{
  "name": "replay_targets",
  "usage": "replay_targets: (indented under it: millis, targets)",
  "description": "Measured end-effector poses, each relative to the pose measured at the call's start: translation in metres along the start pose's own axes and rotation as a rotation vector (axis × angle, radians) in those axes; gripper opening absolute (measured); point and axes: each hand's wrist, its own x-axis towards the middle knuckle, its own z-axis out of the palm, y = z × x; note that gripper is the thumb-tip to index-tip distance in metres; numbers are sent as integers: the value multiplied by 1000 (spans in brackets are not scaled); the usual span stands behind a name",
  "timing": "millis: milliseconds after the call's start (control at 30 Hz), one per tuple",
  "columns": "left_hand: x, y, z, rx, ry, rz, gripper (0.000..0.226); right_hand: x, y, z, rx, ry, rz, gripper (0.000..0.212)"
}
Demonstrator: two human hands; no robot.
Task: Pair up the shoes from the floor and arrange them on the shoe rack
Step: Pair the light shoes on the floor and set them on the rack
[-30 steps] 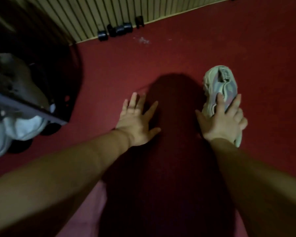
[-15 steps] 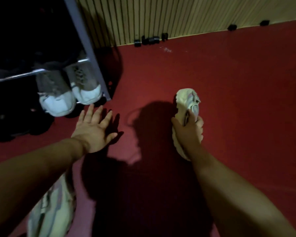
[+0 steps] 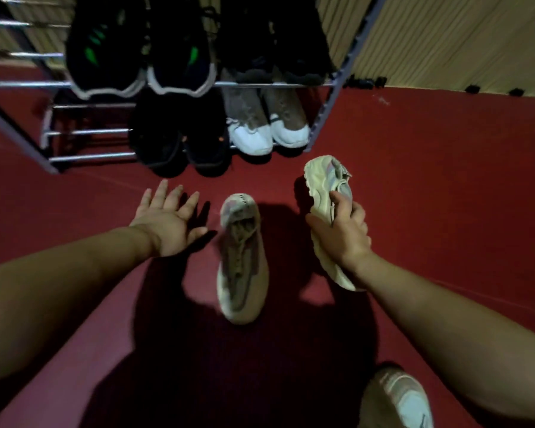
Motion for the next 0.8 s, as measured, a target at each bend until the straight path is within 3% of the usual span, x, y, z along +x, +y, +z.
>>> replay_targets:
  millis: [133,300,400,533,600,700,800]
  targets:
    - [-24,-56,33,-208,-64,-104,75,-43,-48,33,-73,-31,-81,67]
    - [-34,-118,62,-458,-75,-296,75,-94,-95,96,-120,-128,-308,77]
    - [-37,-142,77,-558,-49,-357,75,-114,-116,139,-283,-162,-377,80]
    - [-41,-150,89,-631,18,-353,73,-126,-142,200,-207,-284,-136,74]
    - [-44,-146,91,-651,52,-333,71,-130,-139,221,-202,-324,-138,73]
    - [-54,-125,93,-713,50,-283,75,-128,-106,209,-253,-85,-329,69]
    - [-65,-94,101,-686,-11,-131,89,-107,-58,181,-274,48,-194,84]
